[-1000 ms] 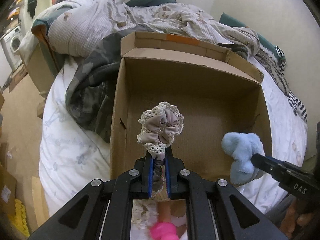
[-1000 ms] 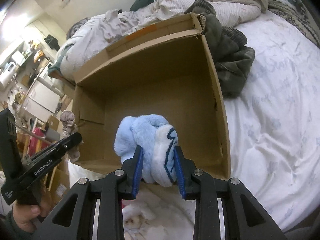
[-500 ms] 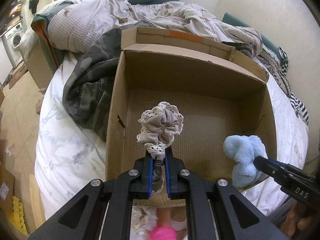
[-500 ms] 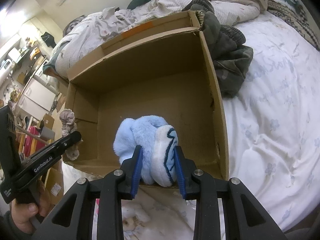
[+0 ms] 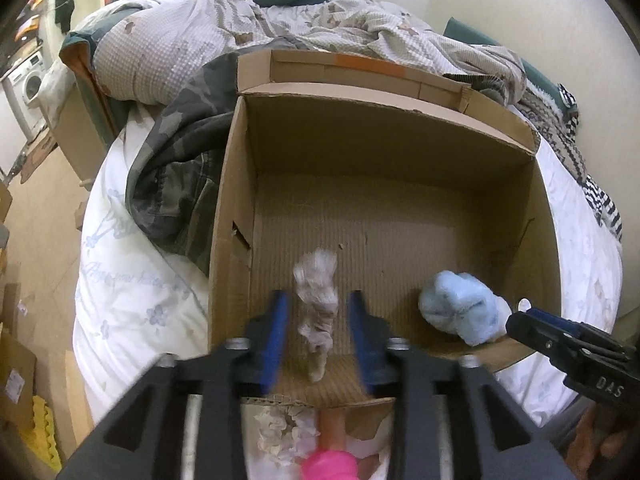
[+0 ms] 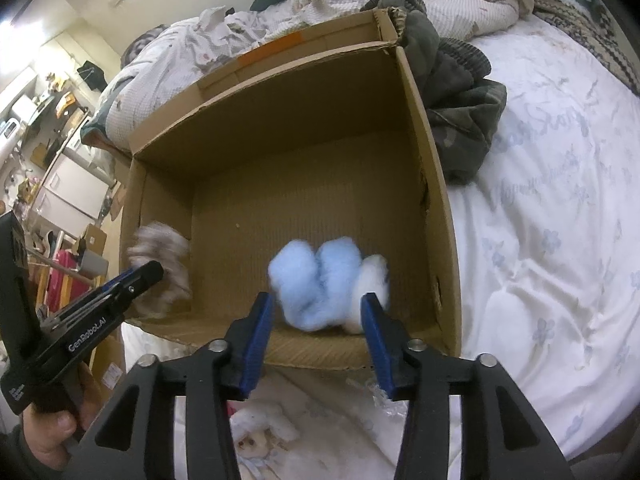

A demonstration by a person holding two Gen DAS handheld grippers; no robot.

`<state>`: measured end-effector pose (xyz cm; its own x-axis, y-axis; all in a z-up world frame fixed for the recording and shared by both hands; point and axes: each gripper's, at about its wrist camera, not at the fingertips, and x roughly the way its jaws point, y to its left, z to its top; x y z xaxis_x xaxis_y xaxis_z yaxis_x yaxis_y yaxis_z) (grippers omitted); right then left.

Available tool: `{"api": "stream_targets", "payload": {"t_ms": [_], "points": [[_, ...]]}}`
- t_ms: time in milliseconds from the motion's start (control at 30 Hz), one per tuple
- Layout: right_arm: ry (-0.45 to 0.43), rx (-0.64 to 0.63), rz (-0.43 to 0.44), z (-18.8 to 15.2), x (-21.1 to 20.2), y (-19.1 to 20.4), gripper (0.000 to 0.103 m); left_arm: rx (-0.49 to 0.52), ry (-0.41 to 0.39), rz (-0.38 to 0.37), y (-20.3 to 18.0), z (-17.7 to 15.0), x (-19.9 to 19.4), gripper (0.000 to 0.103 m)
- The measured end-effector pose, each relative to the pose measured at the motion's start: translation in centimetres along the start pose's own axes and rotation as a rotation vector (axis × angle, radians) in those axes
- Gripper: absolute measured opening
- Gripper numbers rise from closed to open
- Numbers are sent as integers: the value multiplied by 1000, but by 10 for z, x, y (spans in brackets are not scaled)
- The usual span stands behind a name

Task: Organize soft objects
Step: 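Carry scrunchie and blue socks into the box and open both tools, then move the left tool back to the second lace scrunchie and grasp it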

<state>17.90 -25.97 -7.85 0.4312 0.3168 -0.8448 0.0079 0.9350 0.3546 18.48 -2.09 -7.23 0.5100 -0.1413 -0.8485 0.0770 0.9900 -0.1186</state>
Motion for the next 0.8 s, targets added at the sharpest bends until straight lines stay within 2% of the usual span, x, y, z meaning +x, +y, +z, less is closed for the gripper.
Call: {"api": "stream_targets", "payload": {"t_ms": [33, 67, 200, 233, 267, 333, 800], "points": [[-7, -1, 2, 1, -2, 1, 66, -3, -7, 1, 0, 0, -2, 60], [-12, -3, 3, 1, -3, 1, 70, -7, -22, 0, 1, 0, -5, 67], [-33, -9, -5, 1, -7, 2, 79, -9, -45, -6, 2, 2, -11, 68], [-41, -10, -4, 1, -9, 2, 84, -9, -47, -3, 2, 1, -12, 68], [-49, -8, 0, 2, -10, 2, 95, -9, -49, 2, 3, 1, -12, 68], [-70, 4, 8, 2, -14, 1, 103, -9, -50, 7, 4, 1, -13, 68], [-144, 18, -24, -6, -31, 3, 103, -35, -77, 37, 17, -8, -36, 68]]}}
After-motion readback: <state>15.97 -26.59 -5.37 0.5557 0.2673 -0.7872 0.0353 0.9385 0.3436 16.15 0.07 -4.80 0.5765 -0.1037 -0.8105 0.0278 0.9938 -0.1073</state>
